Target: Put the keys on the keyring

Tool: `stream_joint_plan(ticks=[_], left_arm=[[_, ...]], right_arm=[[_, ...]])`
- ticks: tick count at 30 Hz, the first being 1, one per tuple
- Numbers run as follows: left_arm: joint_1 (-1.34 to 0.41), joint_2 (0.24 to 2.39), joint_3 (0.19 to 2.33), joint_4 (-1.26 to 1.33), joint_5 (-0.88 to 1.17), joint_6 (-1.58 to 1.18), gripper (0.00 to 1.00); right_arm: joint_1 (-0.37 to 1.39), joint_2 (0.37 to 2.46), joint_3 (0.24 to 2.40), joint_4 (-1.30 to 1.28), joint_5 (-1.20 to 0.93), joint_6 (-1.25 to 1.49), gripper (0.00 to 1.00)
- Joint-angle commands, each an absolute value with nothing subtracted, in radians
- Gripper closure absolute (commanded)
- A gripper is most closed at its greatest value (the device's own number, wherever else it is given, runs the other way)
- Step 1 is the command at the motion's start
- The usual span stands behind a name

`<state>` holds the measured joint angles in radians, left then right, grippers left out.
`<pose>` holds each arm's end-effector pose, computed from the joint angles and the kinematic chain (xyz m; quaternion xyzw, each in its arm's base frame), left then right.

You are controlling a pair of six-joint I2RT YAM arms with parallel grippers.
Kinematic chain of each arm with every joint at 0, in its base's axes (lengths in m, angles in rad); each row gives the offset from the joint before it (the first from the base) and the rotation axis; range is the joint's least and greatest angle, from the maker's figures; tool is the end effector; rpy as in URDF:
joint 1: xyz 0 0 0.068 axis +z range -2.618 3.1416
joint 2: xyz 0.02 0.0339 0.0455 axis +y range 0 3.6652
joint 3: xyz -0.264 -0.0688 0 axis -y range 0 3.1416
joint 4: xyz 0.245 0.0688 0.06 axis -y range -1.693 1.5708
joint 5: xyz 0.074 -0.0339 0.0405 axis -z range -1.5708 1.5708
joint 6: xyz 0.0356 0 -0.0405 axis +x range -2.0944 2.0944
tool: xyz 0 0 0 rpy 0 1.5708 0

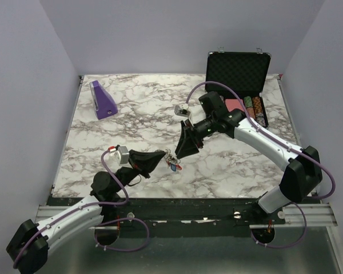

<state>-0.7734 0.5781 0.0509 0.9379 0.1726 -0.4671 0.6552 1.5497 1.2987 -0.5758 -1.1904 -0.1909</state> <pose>0.0965 -0.1027 0.2299 0.1545 0.5286 -0.5228 0.6506 0.2381 0.2247 0.3105 -0.5025 0.6197 0.5776 0.1727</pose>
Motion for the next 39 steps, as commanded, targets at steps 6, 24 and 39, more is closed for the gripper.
stream_joint_plan(ticks=[6, 24, 39], left_arm=[[-0.77, 0.633, 0.051, 0.905, 0.063, -0.474, 1.0], [-0.77, 1.078, -0.084, 1.365, 0.064, -0.495, 1.0], [-0.79, 0.974, 0.02, 0.855, 0.164, -0.465, 1.0]], right_arm=[[0.669, 1.506, 1.306, -0.552, -1.152, -0.212, 0.62], [0.802, 1.603, 1.164, -0.613, -1.011, -0.44, 0.65], [0.54, 1.606, 1.373, -0.924, -1.163, -0.663, 0.5]])
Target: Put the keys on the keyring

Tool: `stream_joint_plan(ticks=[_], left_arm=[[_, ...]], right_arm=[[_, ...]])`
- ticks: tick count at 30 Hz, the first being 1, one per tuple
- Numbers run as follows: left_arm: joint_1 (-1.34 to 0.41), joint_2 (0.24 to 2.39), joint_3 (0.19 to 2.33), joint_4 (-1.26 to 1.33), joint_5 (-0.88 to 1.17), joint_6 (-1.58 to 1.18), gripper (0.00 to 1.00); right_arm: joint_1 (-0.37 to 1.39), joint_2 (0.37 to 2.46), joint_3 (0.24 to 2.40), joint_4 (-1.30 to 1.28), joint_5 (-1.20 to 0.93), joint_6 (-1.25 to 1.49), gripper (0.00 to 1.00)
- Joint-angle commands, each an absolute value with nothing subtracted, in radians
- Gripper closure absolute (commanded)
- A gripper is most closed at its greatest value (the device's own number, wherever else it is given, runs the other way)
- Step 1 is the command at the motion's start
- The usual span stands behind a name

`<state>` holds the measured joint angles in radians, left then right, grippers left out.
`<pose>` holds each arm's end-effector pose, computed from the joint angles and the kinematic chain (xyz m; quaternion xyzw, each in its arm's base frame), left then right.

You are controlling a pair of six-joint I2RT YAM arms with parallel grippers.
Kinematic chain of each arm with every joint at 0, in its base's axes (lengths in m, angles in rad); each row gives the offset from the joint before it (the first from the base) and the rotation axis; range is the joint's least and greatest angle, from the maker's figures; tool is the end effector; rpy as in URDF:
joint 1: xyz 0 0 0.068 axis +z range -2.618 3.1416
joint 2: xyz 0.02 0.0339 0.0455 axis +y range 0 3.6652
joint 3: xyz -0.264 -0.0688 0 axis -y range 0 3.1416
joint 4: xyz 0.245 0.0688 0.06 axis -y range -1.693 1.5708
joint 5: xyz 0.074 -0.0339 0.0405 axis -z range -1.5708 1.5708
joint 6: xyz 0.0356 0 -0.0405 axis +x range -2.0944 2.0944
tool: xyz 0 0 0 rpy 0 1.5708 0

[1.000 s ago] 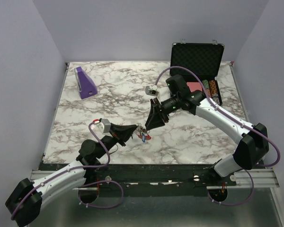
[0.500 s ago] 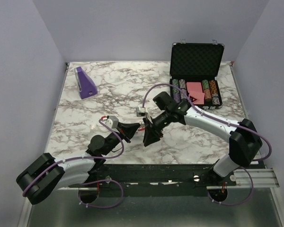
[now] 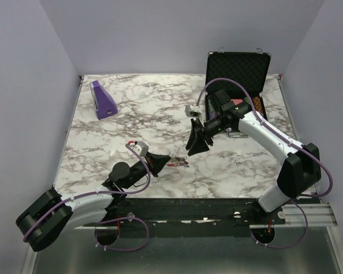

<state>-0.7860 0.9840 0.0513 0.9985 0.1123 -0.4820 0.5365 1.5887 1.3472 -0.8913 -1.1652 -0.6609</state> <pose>0.1223 -0.1281 0.1795 0.1438 0.6683 -0.4626 0.5645 0.2534 0.1888 0.2974 -0.5581 0.6060 0.5247 0.2144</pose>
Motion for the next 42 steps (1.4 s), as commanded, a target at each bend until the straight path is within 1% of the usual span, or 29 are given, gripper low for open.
stream_joint_plan(ticks=[1, 2, 4, 10, 13, 15, 21, 24, 27, 31, 34, 39, 42], left_arm=[[-0.792, 0.977, 0.029, 0.848, 0.163, -0.463, 1.0], [-0.792, 0.982, 0.037, 0.842, 0.164, -0.46, 1.0], [-0.79, 0.997, 0.055, 0.844, 0.172, -0.454, 1.0], [-0.792, 1.023, 0.098, 0.854, 0.219, -0.413, 1.0], [-0.792, 1.011, 0.115, 0.819, 0.247, -0.368, 1.0], [-0.802, 0.997, 0.123, 0.775, 0.255, -0.341, 1.0], [-0.81, 0.989, 0.113, 0.735, 0.253, -0.313, 1.0], [-0.816, 0.996, 0.112, 0.733, 0.253, -0.304, 1.0], [-0.821, 1.002, 0.117, 0.732, 0.25, -0.293, 1.0], [-0.828, 1.008, 0.118, 0.732, 0.244, -0.279, 1.0], [-0.833, 1.003, 0.107, 0.747, 0.235, -0.276, 1.0], [-0.834, 0.997, 0.103, 0.759, 0.229, -0.275, 1.0], [-0.836, 0.997, 0.101, 0.762, 0.23, -0.273, 1.0]], right_arm=[[0.54, 1.62, 1.374, -0.914, -1.152, -0.649, 0.5], [0.54, 1.635, 1.376, -0.904, -1.143, -0.635, 0.48], [0.538, 1.664, 1.367, -0.859, -1.132, -0.585, 0.48], [0.569, 1.717, 1.284, -0.778, -1.152, -0.52, 0.53], [0.581, 1.704, 1.227, -0.718, -1.147, -0.526, 0.53], [0.581, 1.698, 1.203, -0.69, -1.131, -0.57, 0.53], [0.581, 1.677, 1.164, -0.649, -1.127, -0.825, 0.46], [0.581, 1.719, 1.195, -0.623, -1.14, -0.862, 0.45], [0.584, 1.804, 1.264, -0.711, -1.18, -0.971, 0.47], [0.601, 1.874, 1.308, -0.823, -1.177, -1.103, 0.51], [0.621, 1.893, 1.309, -0.822, -1.146, -1.118, 0.54], [0.65, 1.898, 1.298, -0.813, -1.128, -1.137, 0.56], [0.666, 1.904, 1.298, -0.796, -1.117, -1.118, 0.6]])
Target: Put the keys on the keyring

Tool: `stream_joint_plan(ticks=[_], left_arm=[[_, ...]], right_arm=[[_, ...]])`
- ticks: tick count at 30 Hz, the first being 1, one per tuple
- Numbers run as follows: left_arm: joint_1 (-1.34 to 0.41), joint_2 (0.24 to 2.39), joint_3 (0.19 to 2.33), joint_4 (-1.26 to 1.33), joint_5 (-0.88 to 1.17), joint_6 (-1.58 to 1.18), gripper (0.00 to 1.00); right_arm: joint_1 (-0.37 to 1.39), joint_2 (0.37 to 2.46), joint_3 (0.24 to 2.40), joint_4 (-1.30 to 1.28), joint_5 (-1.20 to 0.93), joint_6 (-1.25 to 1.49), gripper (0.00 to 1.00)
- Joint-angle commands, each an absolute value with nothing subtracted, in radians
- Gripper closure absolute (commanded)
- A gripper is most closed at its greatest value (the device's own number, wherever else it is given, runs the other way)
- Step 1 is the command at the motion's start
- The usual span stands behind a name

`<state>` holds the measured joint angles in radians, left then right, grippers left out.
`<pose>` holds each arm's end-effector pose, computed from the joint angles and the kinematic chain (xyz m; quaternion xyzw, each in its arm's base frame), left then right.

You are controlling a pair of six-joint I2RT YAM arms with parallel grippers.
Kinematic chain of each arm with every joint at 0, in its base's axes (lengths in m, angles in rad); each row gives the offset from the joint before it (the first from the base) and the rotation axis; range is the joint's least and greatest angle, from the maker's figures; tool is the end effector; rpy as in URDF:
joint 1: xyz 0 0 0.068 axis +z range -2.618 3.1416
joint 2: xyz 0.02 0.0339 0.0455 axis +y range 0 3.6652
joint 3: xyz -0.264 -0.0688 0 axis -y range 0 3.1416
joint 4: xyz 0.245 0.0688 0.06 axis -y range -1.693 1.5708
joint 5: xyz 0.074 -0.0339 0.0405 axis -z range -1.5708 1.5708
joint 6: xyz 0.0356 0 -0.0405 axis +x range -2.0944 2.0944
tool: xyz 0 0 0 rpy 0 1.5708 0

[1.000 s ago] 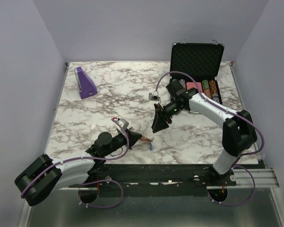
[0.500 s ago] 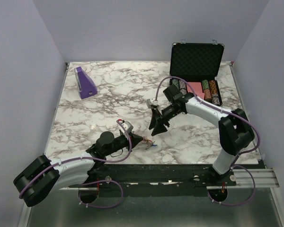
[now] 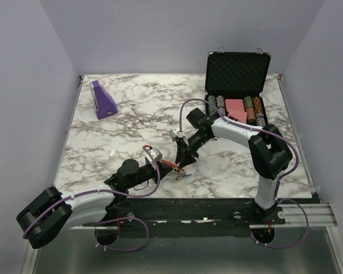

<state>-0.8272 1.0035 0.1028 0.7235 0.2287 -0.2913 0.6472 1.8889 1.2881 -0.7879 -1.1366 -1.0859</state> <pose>0.1188 -0.1411 0.1622 0.2723 0.7153 -0.4124 0.4940 0.2635 0.2396 0.1877 -0.6713 0.5061 0.5065 0.1914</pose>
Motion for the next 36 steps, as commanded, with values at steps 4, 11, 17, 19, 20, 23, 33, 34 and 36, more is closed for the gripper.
stream_joint_plan(ticks=[4, 11, 17, 19, 20, 23, 33, 34, 36], left_arm=[[-0.834, 0.993, 0.098, 0.772, 0.23, -0.273, 1.0], [-0.836, 0.988, 0.091, 0.779, 0.227, -0.276, 1.0], [-0.838, 0.982, 0.092, 0.775, 0.222, -0.273, 1.0], [-0.836, 0.982, 0.089, 0.775, 0.218, -0.273, 1.0], [-0.836, 0.982, 0.09, 0.775, 0.213, -0.275, 1.0], [-0.836, 0.976, 0.084, 0.782, 0.192, -0.279, 1.0], [-0.836, 0.943, 0.051, 0.862, 0.12, -0.31, 1.0], [-0.836, 0.942, 0.049, 0.873, 0.115, -0.313, 1.0], [-0.838, 0.94, 0.038, 0.902, 0.101, -0.324, 1.0]], right_arm=[[0.676, 1.917, 1.299, -0.784, -1.104, -1.106, 0.63], [0.68, 1.925, 1.292, -0.77, -1.086, -1.1, 0.72], [0.68, 1.922, 1.287, -0.767, -1.086, -1.106, 0.84], [0.681, 1.921, 1.287, -0.772, -1.086, -1.114, 0.92], [0.683, 1.919, 1.287, -0.778, -1.088, -1.123, 0.96], [0.683, 1.911, 1.278, -0.788, -1.104, -1.147, 0.99], [0.698, 1.871, 1.195, -0.687, -1.118, -1.095, 0.99], [0.701, 1.868, 1.189, -0.664, -1.121, -1.072, 0.99], [0.703, 1.862, 1.175, -0.617, -1.13, -1.025, 0.99]])
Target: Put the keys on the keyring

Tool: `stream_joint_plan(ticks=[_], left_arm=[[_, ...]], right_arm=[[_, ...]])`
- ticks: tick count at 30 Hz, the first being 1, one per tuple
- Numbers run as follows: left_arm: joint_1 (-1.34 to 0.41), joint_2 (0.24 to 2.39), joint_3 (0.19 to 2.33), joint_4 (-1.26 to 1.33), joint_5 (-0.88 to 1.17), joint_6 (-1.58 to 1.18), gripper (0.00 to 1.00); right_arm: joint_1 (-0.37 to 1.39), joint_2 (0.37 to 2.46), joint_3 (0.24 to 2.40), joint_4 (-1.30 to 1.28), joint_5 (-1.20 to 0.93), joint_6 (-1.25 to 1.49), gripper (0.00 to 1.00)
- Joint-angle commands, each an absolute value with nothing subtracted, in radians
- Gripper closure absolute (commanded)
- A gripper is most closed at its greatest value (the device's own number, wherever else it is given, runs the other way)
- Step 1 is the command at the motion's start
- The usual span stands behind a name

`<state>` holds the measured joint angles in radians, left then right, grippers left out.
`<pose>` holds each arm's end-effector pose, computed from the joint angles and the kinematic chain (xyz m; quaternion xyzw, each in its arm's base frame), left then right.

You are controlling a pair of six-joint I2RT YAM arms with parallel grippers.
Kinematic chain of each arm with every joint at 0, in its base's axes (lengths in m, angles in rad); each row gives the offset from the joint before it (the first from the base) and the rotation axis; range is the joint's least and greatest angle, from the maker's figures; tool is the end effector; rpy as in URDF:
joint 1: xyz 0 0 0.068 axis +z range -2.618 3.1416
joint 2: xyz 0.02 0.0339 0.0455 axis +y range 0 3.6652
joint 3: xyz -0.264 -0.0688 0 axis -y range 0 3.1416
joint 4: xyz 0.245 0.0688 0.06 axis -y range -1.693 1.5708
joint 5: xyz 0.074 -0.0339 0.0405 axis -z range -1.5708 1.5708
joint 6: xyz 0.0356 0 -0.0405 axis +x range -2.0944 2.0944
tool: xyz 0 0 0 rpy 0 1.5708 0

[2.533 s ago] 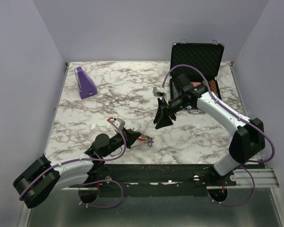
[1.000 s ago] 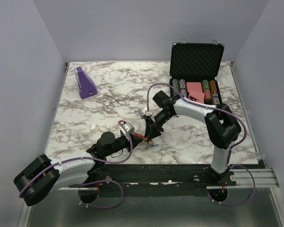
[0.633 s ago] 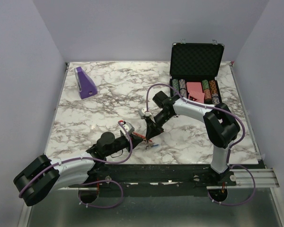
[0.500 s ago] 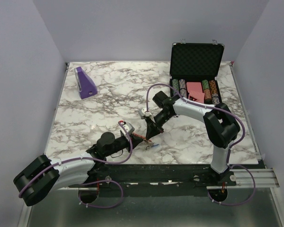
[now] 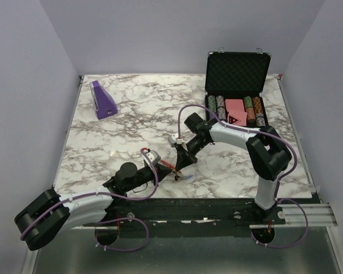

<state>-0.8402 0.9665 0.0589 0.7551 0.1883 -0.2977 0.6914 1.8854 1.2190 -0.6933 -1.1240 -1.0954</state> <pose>0.1124 -0.1354 0.1581 0.2614 0.7115 -0.4094 0.5077 0.2492 0.2480 0.1729 -0.6909 0.4837 0.5013 0.1937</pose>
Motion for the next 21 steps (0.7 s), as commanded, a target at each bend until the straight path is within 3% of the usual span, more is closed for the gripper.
stream_joint_plan(ticks=[1, 10, 21], left_arm=[[-0.836, 0.942, 0.037, 0.92, 0.097, -0.331, 1.0], [-0.842, 0.986, -0.023, 1.12, 0.008, -0.393, 1.0], [-0.848, 0.97, -0.07, 1.152, 0.009, -0.4, 1.0]], right_arm=[[0.703, 1.859, 1.169, -0.597, -1.135, -0.993, 0.99], [0.701, 1.878, 1.173, -0.543, -1.204, -0.864, 0.99], [0.678, 1.841, 1.146, -0.428, -1.236, -0.687, 0.99]])
